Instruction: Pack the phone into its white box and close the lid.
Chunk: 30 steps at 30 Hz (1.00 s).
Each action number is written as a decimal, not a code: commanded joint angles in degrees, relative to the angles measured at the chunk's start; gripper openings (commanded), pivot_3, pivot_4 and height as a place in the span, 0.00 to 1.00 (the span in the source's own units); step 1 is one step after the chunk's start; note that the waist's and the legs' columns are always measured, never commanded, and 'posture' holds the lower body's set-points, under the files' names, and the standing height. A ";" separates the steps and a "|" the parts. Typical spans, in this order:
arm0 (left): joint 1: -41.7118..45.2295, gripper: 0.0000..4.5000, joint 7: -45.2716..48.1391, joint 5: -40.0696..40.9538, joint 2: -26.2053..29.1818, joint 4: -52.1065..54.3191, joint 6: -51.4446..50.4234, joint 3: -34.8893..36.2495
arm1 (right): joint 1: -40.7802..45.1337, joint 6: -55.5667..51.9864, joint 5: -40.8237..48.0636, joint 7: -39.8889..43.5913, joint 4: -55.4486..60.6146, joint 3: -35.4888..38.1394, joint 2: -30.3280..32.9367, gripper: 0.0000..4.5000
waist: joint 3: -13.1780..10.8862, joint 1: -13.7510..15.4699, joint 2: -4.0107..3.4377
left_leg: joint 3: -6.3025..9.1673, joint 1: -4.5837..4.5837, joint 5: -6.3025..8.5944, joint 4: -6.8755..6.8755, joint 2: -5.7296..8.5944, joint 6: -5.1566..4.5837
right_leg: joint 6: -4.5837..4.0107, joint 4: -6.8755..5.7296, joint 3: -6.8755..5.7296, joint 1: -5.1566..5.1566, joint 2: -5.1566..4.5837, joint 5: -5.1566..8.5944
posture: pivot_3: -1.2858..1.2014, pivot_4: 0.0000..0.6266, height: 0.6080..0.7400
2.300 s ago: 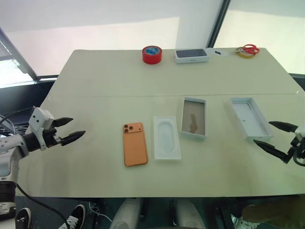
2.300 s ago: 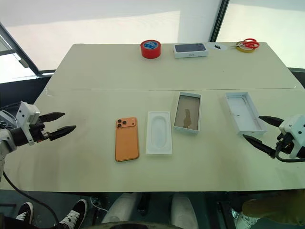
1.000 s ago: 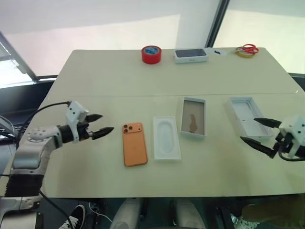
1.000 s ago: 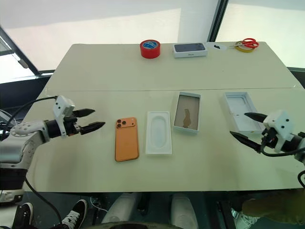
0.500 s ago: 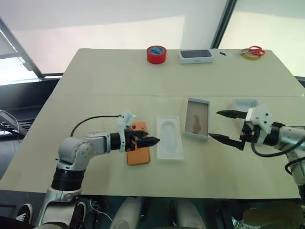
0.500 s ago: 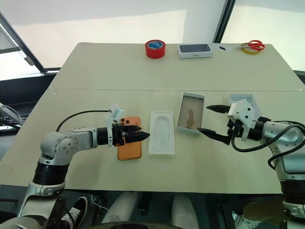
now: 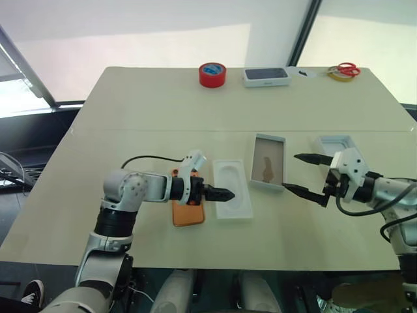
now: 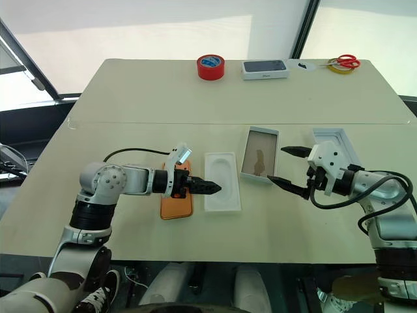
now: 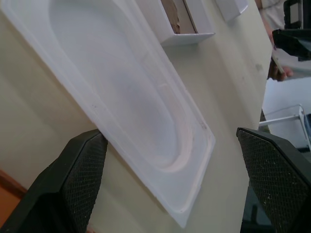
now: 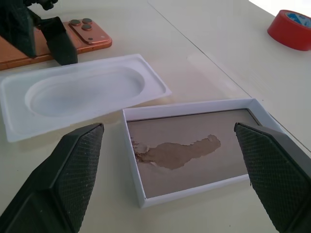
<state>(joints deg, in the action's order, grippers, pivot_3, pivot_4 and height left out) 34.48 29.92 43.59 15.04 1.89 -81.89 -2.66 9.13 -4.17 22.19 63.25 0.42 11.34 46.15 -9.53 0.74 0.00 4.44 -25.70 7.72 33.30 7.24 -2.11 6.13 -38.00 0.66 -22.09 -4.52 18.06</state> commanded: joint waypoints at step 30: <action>7.82 0.00 -10.40 1.68 -4.41 -2.39 -5.59 25.59 | 10.42 -1.57 -14.11 -6.23 -7.19 -16.40 -5.92 0.95 | -0.01 0.01 0.04 | 0.01 0.01 -0.03 0.02 0.02 0.05 | 0.14 -0.06 -0.03 -0.04 0.03 -0.08 | 0.52 0.24 1.00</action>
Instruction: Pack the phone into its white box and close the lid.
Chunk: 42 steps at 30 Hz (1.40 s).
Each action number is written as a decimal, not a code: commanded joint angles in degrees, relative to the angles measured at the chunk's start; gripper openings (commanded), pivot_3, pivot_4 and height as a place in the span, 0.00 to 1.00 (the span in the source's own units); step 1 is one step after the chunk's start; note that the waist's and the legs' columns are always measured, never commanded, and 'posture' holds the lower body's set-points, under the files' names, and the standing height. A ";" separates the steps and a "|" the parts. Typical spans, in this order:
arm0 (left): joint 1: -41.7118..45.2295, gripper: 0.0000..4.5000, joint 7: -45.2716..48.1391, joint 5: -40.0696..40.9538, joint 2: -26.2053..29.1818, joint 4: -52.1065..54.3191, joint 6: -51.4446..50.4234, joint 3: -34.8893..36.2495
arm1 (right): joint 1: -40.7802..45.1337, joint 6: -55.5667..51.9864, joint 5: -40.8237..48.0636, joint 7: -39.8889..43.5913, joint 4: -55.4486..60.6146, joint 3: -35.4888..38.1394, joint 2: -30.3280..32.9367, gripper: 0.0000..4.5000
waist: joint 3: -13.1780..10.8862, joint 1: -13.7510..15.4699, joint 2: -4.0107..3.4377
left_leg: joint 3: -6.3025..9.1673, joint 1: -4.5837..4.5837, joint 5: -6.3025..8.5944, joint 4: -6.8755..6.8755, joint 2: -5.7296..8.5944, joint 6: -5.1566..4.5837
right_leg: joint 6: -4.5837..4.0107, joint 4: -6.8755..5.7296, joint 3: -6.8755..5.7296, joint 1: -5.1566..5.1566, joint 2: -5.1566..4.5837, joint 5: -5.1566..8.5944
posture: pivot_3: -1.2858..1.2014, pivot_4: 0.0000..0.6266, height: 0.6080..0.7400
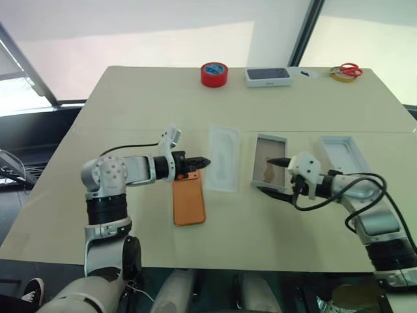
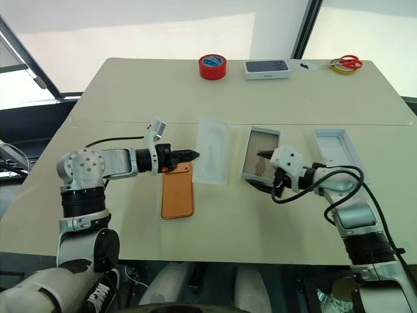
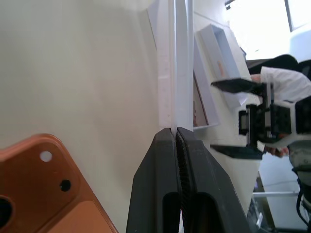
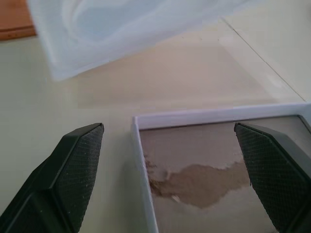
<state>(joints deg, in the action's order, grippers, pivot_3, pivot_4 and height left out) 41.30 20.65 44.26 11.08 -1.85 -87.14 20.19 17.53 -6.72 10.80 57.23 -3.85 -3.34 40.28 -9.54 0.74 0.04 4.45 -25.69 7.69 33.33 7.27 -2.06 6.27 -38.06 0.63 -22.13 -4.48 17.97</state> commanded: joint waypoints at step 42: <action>0.14 0.00 -3.40 3.71 -14.00 -4.97 0.71 0.07 | -14.49 -4.72 11.79 11.02 6.37 19.50 11.47 0.74 | -0.05 1.24 0.12 | 0.00 0.03 0.03 0.07 -0.01 -0.02 | 0.03 0.04 -0.02 0.36 -0.01 -0.02 | 0.52 0.24 1.00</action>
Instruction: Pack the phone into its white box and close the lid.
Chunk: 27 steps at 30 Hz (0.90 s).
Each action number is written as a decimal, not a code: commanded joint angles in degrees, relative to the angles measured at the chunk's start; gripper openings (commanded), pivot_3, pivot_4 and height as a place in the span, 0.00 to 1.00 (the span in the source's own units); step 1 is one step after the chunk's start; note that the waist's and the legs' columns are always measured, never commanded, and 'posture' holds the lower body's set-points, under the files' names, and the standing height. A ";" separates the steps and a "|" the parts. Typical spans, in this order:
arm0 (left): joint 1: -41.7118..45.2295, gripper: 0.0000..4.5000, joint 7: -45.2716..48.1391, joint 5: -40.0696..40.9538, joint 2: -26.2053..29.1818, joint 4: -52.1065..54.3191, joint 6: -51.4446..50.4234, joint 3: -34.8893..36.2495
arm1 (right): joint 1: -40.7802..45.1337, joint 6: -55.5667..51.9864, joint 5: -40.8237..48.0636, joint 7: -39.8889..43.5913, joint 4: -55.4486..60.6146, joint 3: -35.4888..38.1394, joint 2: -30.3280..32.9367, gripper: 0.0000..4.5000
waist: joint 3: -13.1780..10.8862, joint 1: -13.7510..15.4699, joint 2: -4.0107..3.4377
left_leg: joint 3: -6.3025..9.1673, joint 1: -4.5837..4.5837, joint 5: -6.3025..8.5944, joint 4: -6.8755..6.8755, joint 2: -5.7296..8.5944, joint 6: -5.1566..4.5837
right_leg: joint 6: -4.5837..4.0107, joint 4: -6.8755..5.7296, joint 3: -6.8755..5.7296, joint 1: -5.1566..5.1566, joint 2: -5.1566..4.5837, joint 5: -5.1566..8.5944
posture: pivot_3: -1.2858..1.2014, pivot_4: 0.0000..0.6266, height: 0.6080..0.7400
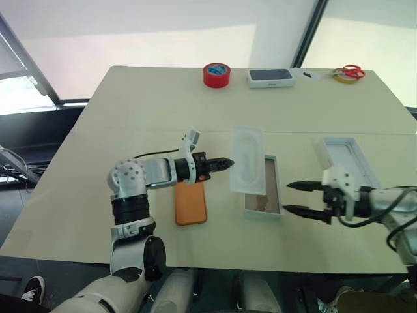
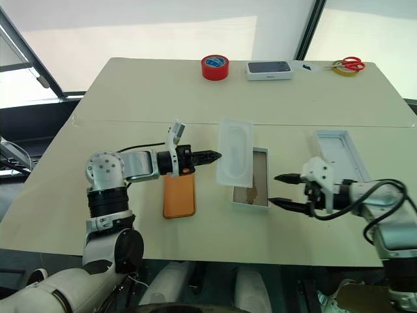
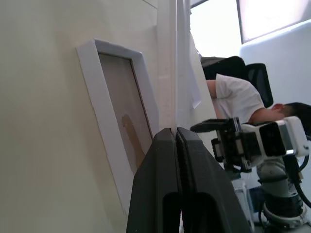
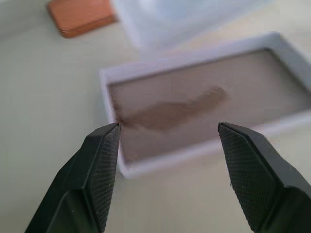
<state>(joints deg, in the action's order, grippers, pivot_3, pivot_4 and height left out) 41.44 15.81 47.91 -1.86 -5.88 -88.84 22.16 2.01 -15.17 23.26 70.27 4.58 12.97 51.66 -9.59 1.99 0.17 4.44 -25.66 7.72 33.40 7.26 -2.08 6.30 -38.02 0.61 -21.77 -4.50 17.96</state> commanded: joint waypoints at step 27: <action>0.16 0.64 11.68 -4.04 5.17 0.91 17.19 -15.66 | 9.43 4.12 -0.02 -10.39 0.15 -2.14 -7.68 0.75 | 0.00 0.06 0.00 | 0.00 -0.11 0.02 0.05 -0.01 -0.03 | -0.03 0.03 -0.01 -0.07 -0.01 0.02 | 0.52 0.24 1.00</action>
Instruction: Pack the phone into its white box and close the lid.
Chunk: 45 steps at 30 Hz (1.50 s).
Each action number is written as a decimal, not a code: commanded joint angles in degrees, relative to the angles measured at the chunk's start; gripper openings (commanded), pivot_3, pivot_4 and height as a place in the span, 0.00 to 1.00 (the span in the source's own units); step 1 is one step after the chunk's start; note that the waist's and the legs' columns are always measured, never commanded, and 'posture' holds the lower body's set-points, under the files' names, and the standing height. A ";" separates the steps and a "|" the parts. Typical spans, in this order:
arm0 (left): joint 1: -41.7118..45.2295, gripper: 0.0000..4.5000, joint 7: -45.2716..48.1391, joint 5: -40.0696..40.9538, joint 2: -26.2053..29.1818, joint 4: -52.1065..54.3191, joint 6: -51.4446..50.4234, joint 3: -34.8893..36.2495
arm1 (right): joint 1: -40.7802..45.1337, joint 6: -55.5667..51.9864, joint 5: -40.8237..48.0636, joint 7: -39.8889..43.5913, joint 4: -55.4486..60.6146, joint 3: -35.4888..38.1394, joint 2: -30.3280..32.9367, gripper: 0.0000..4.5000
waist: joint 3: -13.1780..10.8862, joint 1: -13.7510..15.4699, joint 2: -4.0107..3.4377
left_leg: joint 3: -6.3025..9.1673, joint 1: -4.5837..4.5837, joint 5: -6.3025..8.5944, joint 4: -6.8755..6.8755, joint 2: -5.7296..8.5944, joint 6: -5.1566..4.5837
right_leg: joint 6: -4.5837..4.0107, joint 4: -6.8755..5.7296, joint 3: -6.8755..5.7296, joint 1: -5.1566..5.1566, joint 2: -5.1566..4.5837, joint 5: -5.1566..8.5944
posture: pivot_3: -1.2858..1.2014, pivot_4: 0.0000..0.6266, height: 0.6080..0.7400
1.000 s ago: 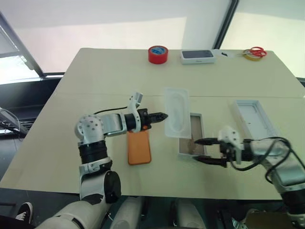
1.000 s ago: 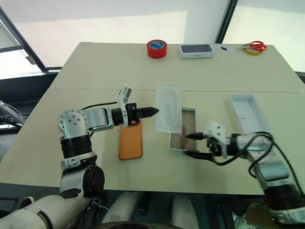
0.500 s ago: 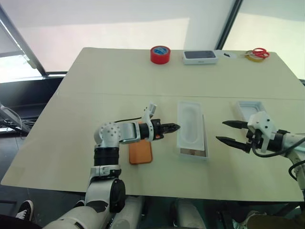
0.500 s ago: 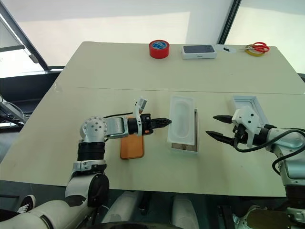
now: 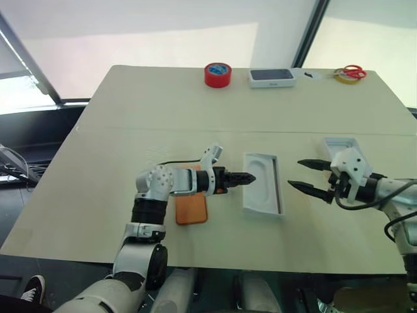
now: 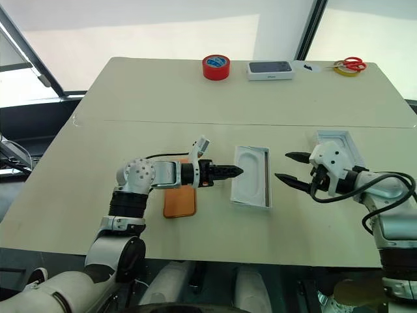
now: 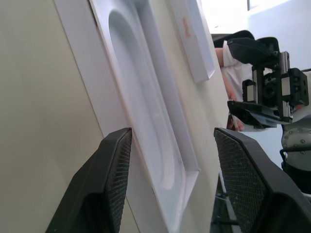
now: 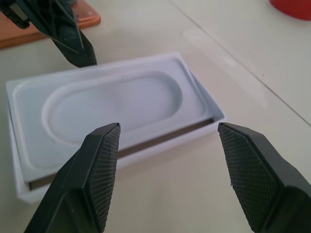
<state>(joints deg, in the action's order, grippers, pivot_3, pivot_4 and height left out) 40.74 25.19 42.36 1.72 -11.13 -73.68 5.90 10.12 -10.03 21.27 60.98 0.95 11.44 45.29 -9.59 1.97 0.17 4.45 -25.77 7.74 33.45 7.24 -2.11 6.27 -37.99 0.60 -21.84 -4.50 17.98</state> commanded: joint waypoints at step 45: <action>-25.32 0.65 6.15 11.32 30.75 22.15 0.35 13.07 | 18.45 -6.20 -15.85 -4.50 6.11 -29.68 -15.20 0.01 | 0.01 -1.27 -0.05 | -0.01 0.06 -0.05 -0.39 -0.03 0.08 | -0.23 -0.05 0.14 -0.52 0.05 0.08 | 0.52 0.24 1.00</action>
<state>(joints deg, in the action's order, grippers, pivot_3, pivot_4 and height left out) 14.74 33.88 51.46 32.89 9.81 -71.45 16.15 26.73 -16.04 6.49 56.29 4.53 -17.16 30.45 -9.59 0.70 0.11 4.44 -25.72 7.68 33.06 7.21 -2.03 6.03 -38.04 0.73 -22.37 -4.46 18.05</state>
